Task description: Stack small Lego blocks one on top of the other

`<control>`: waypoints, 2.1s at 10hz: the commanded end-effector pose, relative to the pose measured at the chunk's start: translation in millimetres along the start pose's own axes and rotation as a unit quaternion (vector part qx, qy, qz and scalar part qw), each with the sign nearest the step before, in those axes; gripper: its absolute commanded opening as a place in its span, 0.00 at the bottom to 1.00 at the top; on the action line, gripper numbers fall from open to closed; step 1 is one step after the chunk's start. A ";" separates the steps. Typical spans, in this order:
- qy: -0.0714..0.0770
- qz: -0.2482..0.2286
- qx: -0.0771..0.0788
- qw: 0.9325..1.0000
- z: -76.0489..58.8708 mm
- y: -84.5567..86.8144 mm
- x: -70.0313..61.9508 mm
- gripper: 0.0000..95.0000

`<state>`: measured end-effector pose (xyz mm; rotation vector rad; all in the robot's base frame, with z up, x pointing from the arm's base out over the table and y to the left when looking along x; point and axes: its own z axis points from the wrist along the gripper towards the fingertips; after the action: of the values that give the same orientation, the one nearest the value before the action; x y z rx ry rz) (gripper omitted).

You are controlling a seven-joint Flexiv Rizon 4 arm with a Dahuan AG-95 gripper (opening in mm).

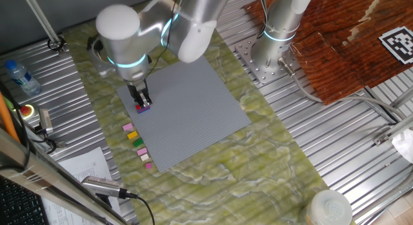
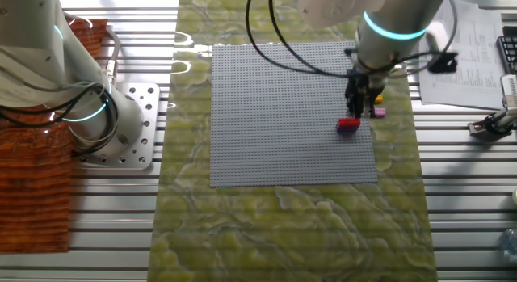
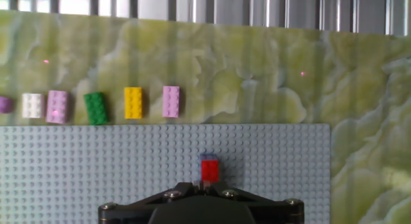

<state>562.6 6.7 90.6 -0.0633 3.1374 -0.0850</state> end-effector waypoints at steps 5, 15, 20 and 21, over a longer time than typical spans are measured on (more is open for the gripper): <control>-0.002 -0.008 0.001 1.000 24.2 -13.8 -28.4 0.00; 0.007 -0.009 0.002 1.000 42.9 -8.8 -24.3 0.00; 0.006 -0.008 -0.003 1.000 58.9 -10.2 -27.9 0.00; 0.005 -0.008 -0.001 1.000 58.2 -10.1 -27.7 0.00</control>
<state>591.2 -5.0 47.6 -0.0869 3.1507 -0.0817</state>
